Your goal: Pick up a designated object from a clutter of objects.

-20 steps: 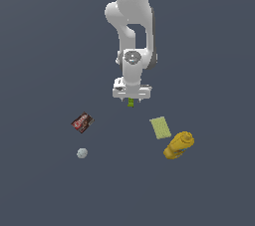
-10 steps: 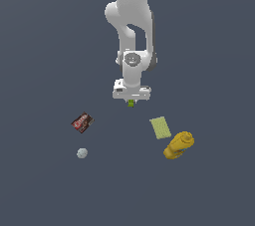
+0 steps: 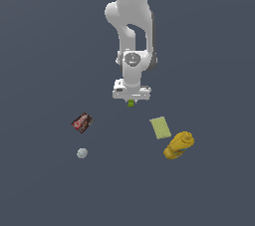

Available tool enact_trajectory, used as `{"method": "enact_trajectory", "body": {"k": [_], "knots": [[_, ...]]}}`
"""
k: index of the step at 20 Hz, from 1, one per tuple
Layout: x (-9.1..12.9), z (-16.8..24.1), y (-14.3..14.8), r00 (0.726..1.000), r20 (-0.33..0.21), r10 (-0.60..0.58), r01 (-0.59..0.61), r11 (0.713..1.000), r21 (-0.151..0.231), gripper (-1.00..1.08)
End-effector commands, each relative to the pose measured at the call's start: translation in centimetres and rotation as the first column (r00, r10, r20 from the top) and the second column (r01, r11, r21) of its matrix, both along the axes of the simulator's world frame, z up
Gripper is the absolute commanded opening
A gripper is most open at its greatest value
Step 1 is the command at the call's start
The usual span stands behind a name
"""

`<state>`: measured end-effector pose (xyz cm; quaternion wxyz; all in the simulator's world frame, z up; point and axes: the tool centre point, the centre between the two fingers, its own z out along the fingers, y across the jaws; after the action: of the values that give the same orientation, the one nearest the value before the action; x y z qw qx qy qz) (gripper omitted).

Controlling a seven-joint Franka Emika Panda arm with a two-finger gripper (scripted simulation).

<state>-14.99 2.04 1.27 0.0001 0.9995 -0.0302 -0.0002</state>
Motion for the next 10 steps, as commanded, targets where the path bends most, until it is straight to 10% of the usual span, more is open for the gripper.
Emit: {"method": "enact_trajectory", "body": {"k": [1, 10], "knots": [[0.0, 0.1, -0.1, 1.000, 0.000, 0.000, 0.000, 1.000, 0.000, -1.00], [0.1, 2.5, -1.9, 1.000, 0.000, 0.000, 0.000, 1.000, 0.000, -1.00]]}}
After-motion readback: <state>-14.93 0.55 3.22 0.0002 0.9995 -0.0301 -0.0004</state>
